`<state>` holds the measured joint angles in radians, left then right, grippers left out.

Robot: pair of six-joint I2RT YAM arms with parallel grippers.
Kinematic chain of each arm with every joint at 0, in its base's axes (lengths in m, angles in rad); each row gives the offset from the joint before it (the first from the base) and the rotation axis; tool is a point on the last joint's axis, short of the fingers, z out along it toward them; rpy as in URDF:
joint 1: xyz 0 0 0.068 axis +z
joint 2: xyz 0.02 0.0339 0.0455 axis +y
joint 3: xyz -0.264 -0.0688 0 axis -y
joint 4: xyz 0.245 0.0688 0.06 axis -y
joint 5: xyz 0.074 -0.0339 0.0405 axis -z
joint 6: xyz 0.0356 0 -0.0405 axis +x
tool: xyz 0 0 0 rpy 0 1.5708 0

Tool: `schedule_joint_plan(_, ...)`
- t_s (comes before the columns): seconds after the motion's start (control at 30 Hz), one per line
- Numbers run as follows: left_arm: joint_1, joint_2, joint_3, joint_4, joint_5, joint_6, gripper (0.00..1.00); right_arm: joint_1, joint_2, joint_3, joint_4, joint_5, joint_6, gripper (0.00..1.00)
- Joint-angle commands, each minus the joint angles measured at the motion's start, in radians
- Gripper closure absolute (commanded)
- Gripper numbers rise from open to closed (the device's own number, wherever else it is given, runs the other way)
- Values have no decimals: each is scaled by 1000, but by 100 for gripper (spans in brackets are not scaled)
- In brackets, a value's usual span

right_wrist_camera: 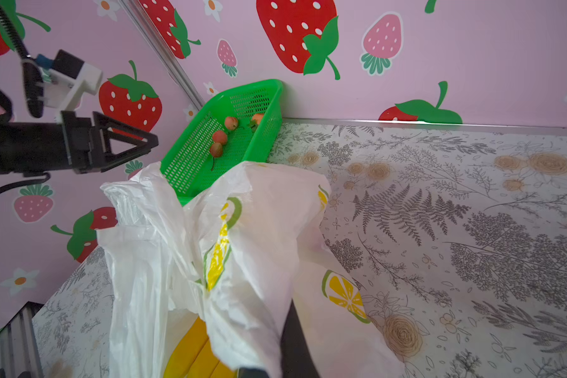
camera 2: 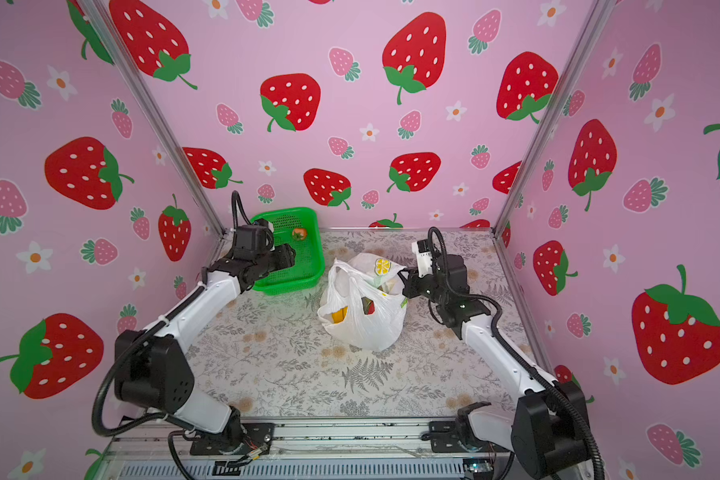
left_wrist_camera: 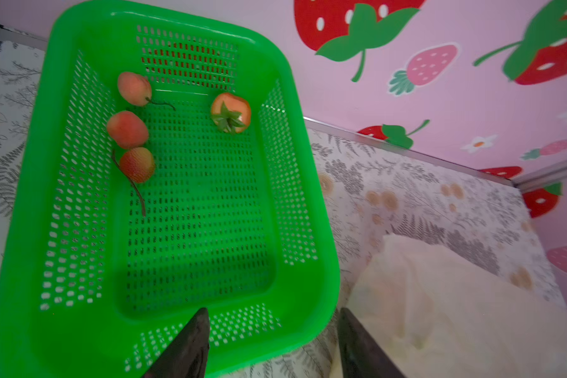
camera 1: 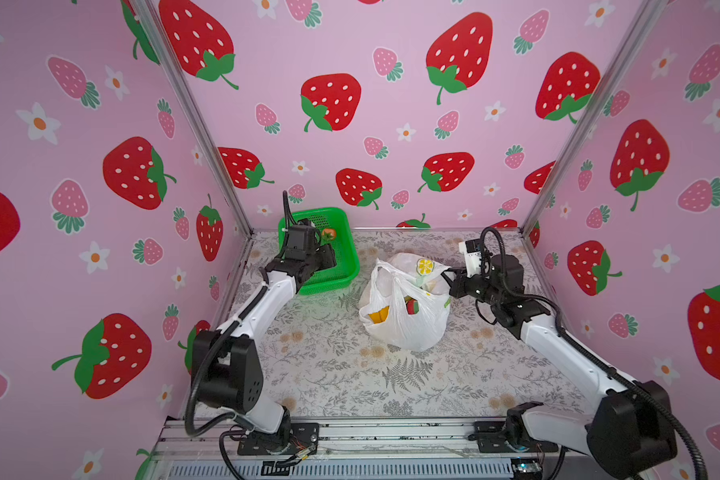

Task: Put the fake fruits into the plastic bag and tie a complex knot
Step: 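Withdraw the left gripper to the basket and grasp a red peach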

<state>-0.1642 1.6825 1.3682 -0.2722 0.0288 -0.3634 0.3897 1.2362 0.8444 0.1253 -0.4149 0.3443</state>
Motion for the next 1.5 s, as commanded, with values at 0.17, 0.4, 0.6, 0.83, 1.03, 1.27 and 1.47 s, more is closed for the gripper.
schedule_joint_plan(0.17, 79, 435, 413, -76, 102, 13, 29, 0, -2, -31, 100, -4, -5, 97)
schedule_joint_plan(0.4, 94, 726, 750, -146, 149, -13, 17, 0, 8, -31, 94, 1, -8, 97)
schedule_joint_plan(0.6, 108, 919, 1025, -201, 152, -77, 16, 0, 6, -34, 90, 12, -13, 97)
schedule_joint_plan(0.83, 131, 1071, 1181, -155, 180, -195, 17, 0, -10, -36, 80, 24, -20, 97)
schedule_joint_plan(1.03, 144, 1160, 1287, -100, 266, -277, 19, 0, -11, -38, 79, 25, -18, 97)
schedule_joint_plan(1.27, 146, 1180, 1296, -65, 287, -286, 34, 0, -9, -37, 73, 25, -21, 97)
schedule_joint_plan(1.47, 145, 1168, 1291, -72, 310, -288, 44, 0, -1, -34, 70, 19, -18, 97)
